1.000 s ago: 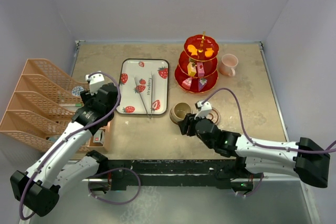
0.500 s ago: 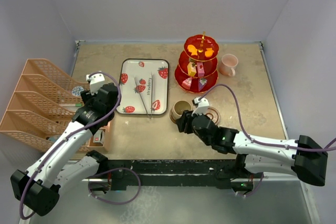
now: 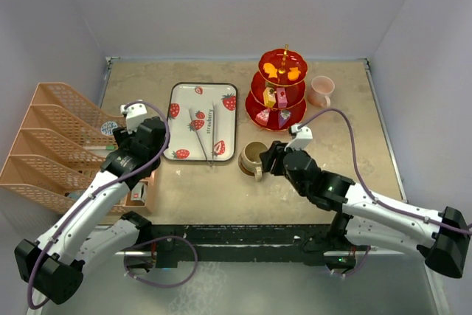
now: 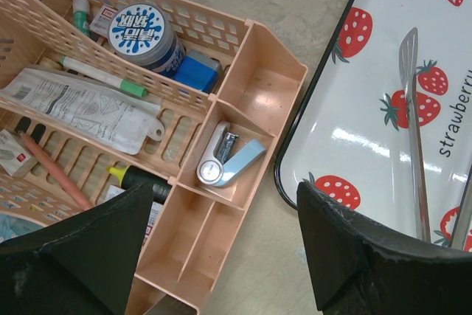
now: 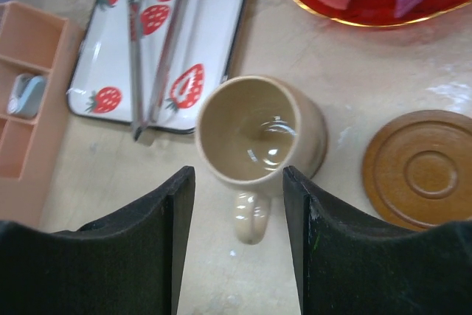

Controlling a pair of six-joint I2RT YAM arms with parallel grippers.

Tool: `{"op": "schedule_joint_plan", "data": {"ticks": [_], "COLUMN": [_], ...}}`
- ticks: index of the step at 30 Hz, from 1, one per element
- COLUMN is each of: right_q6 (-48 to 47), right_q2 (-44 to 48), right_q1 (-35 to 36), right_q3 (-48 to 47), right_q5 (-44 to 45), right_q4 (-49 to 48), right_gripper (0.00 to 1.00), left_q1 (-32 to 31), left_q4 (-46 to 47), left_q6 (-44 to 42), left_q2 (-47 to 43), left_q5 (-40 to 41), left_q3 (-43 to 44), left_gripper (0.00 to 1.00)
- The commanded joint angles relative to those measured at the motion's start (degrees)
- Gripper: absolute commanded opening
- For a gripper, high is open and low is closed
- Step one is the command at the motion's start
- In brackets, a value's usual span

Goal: Serve the afternoon tea
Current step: Place the cup on the coaster, then adjust the cup on the coaster.

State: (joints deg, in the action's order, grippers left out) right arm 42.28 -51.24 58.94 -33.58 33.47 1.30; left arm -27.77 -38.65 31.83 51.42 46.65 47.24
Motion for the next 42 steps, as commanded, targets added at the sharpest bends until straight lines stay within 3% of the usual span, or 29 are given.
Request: {"op": "schedule_joint_plan", "data": {"ticks": [1, 17, 21, 35, 42], "right_q6": [-1.1, -6.0, -4.7, -2.2, -3.7], "right_q2": [0.5, -0.9, -1.5, -13.7, -19.3], "right_q1": [-5.9, -29.3, -32.6, -33.9, -33.9], "right_q3": [-1.9, -2.0, -1.8, -2.5, -3.4], "right_q5": [-2.8, -32.7, -40.0, -46.6, -54.0], "right_q4": [3.9, -2.0, -4.3, -7.2, -10.7], "right_gripper": [0.54, 0.55, 0.62, 0.65, 0.66], "left_q1": [0.0, 0.0, 0.0, 0.0, 0.0], "left_q4": [1.6, -0.2, -0.3, -1.1, -0.6], "left_q6": [-0.8, 0.2, 0.2, 0.3, 0.0], "left_q2": [-1.4, -0.4, 0.6, 0.8, 0.5], "left_q5": [0.6, 2.5, 2.4, 2.4, 1.9], "left_q3": [1.2, 2.0, 2.3, 2.8, 2.6], "left_gripper": [0.77, 0.80, 0.80, 0.80, 0.80]}}
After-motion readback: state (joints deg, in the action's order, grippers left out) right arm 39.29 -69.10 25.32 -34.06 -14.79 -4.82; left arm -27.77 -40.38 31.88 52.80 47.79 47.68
